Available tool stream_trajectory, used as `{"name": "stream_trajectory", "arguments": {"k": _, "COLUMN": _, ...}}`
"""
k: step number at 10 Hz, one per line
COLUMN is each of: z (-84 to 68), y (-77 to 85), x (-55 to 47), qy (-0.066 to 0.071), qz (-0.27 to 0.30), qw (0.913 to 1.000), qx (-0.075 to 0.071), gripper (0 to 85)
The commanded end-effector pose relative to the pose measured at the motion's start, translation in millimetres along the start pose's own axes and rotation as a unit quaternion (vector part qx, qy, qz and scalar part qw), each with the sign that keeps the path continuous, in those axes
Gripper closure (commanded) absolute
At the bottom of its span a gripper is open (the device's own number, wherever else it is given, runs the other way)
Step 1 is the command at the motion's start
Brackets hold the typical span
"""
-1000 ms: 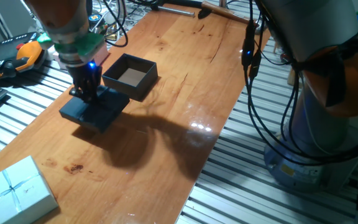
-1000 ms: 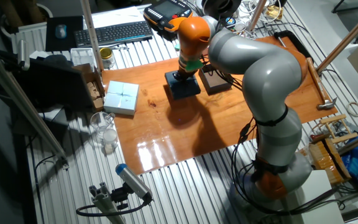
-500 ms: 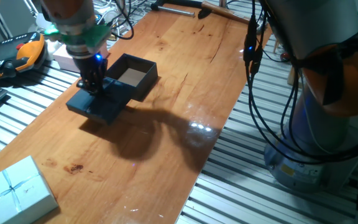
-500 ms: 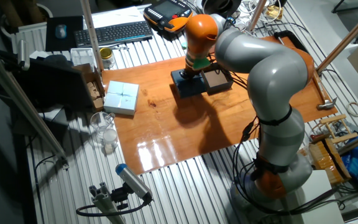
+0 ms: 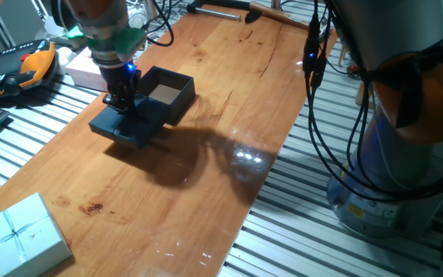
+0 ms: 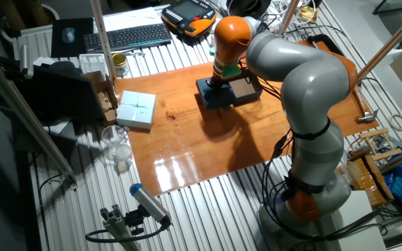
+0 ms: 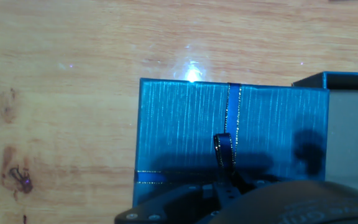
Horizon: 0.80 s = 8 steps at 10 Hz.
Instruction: Cover the box
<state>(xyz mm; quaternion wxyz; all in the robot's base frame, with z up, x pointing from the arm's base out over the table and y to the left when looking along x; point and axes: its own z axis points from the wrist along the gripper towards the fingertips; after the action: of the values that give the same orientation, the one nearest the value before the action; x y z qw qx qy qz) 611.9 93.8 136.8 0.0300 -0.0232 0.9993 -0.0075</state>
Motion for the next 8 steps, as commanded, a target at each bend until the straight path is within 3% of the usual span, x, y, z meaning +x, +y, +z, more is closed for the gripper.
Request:
{"name": "stream_trajectory", "arguments": {"k": 1, "z": 0.0, "y": -0.1, "x": 0.1, "qy": 0.002, "qz": 0.007, "qw": 1.0, "qx": -0.001, "gripper": 85.0}}
{"name": "stream_trajectory", "arguments": {"k": 2, "z": 0.0, "y": -0.1, "x": 0.1, "qy": 0.008, "qz": 0.018, "qw": 0.9998, "qx": 0.001, "gripper": 85.0}}
{"name": "stream_trajectory", "arguments": {"k": 5, "z": 0.0, "y": -0.1, "x": 0.1, "qy": 0.02, "qz": 0.03, "qw": 0.999, "qx": -0.025, "gripper": 85.0}}
{"name": "stream_trajectory", "arguments": {"k": 7, "z": 0.0, "y": -0.1, "x": 0.1, "qy": 0.013, "qz": 0.003, "qw": 0.9997, "qx": -0.02, "gripper": 85.0}}
{"name": "stream_trajectory", "arguments": {"k": 8, "z": 0.0, "y": -0.1, "x": 0.1, "qy": 0.005, "qz": -0.019, "qw": 0.9998, "qx": -0.007, "gripper": 85.0}}
